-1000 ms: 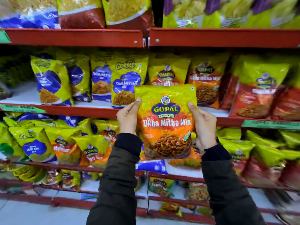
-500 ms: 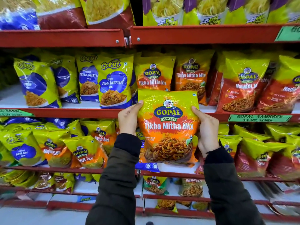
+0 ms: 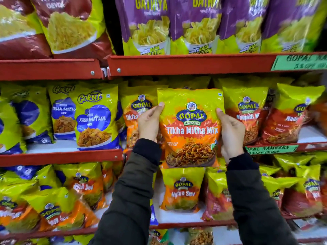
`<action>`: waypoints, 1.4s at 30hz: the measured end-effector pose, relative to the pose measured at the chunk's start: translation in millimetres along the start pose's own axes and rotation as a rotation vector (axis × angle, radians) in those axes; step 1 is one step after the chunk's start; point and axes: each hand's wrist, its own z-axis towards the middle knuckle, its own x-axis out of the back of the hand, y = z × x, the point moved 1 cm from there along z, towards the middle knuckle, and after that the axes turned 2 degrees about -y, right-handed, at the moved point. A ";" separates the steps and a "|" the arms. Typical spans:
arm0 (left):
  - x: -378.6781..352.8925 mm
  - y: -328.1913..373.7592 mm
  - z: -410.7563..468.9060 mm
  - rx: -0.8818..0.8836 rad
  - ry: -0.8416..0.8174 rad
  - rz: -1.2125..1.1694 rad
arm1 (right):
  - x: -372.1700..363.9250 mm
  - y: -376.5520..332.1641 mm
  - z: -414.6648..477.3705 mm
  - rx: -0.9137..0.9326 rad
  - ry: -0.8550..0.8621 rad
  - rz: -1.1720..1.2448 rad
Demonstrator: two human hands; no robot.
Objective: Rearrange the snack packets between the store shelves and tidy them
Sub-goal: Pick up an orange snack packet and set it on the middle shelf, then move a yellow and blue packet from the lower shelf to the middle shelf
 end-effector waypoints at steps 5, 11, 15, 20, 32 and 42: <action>-38.5 -8.8 46.7 -0.019 0.047 -0.039 | -3.3 2.4 58.3 0.090 0.059 -0.065; -46.3 -45.3 84.1 0.012 0.117 0.036 | -9.2 38.0 96.2 0.011 0.097 -0.192; -46.0 -55.5 92.5 -0.028 0.131 0.150 | -10.5 51.0 100.4 -0.032 0.162 -0.203; -41.8 -48.6 77.1 -0.196 0.068 0.229 | -5.7 52.5 91.5 -0.005 0.095 -0.403; 51.0 -87.4 -24.1 -0.396 0.066 0.406 | -15.4 94.2 -46.9 0.224 0.062 -0.507; 192.7 -173.6 -53.8 -0.011 0.218 0.575 | -55.6 225.4 -139.1 -0.281 -0.491 -0.631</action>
